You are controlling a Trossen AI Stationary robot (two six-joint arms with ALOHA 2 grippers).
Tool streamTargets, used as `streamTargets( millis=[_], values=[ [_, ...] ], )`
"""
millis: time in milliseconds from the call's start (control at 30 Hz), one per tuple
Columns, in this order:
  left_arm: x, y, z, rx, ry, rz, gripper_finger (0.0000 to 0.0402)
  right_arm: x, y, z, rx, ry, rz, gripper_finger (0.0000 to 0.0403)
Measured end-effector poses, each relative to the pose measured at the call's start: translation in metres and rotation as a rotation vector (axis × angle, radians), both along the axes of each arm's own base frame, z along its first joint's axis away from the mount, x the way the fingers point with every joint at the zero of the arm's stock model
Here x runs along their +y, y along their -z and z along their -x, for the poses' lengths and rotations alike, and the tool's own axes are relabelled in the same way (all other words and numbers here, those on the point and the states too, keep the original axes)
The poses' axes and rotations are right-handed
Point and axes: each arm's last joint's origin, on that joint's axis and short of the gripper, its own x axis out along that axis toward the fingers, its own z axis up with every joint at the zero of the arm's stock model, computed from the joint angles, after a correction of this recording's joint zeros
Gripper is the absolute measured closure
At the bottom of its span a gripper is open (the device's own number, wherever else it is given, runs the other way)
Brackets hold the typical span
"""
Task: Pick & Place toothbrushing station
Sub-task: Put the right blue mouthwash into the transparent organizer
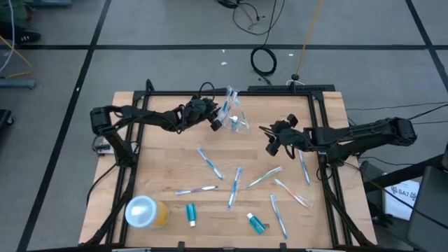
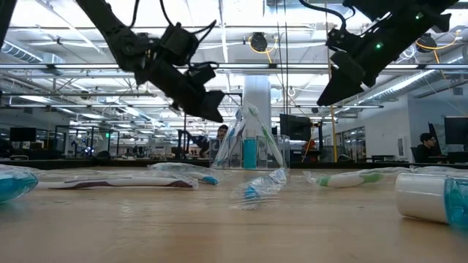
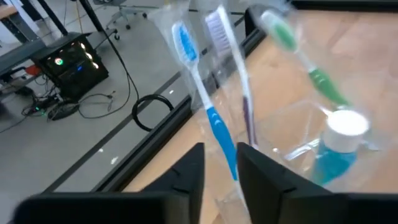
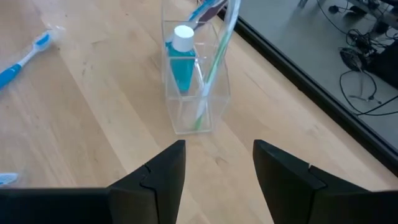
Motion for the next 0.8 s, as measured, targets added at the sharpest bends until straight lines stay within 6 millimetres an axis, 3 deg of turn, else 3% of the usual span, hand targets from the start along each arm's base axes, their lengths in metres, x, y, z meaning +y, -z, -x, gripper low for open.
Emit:
streamTargets(
  millis=[100,200,400,600,800],
  values=[
    [-0.014,-0.019,0.004,-0.018,0.107,0.001,0.0262,0.000,0.004,0.001,0.003,-0.001,0.000,0.0220],
    [-0.034,-0.037,0.004,-0.053,0.331,-0.008,0.0245,0.000,0.004,0.001,0.005,0.000,0.000,0.0220],
    [-0.072,-0.053,0.002,-0.113,0.683,0.003,0.0236,0.000,0.004,0.001,-0.003,0.003,-0.005,0.0220],
    [-0.095,-0.044,0.002,-0.018,0.723,0.061,0.0236,0.001,0.002,-0.002,-0.043,-0.022,-0.032,0.0220],
    [-0.103,-0.048,0.025,0.158,0.734,0.070,0.0236,0.005,-0.029,-0.021,-0.400,-0.188,-0.033,0.0220]
  ],
)
